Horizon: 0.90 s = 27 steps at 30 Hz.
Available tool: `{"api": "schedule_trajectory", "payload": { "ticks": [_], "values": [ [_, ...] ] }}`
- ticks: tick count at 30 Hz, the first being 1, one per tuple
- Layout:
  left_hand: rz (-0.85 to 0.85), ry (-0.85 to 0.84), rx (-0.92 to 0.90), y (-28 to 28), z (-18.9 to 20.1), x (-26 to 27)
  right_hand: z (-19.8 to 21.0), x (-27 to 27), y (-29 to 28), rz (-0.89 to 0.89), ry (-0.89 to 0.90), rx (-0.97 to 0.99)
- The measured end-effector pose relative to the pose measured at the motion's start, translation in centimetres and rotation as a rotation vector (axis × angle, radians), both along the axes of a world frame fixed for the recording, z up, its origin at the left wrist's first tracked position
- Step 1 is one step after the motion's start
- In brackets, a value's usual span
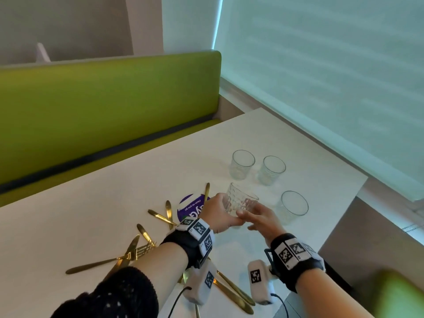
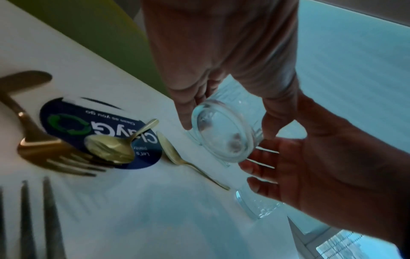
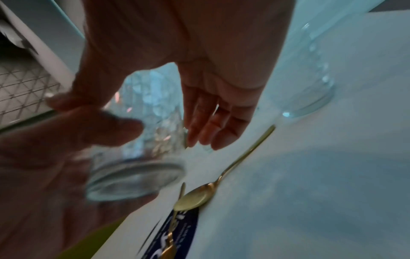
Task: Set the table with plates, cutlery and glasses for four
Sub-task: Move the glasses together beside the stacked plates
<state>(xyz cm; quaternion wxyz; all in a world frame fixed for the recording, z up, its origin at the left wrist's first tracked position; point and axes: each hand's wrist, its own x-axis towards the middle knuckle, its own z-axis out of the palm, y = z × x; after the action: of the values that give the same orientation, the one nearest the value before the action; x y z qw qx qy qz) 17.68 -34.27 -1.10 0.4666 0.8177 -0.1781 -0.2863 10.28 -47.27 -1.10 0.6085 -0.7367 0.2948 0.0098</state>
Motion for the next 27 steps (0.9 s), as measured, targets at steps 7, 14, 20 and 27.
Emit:
{"api": "schedule_trajectory", "payload": {
  "ticks": [7,14,20,27],
  "values": [
    [0.214,-0.03,-0.004,1.0,-0.1,0.7,-1.5,-4.1,-6.1,-0.128,0.325,-0.232],
    [0.306,-0.037,0.001,1.7,0.2,1.6,-4.1,-6.0,-9.5,-0.373,0.481,-0.211],
    [0.322,-0.033,0.042,1.7,0.0,1.9,-4.4,-4.0,-9.9,-0.49,0.342,-0.258],
    [0.368,-0.003,0.04,2.8,0.0,2.2,-5.4,-2.5,-9.7,-0.562,0.247,-0.304]
  ]
}}
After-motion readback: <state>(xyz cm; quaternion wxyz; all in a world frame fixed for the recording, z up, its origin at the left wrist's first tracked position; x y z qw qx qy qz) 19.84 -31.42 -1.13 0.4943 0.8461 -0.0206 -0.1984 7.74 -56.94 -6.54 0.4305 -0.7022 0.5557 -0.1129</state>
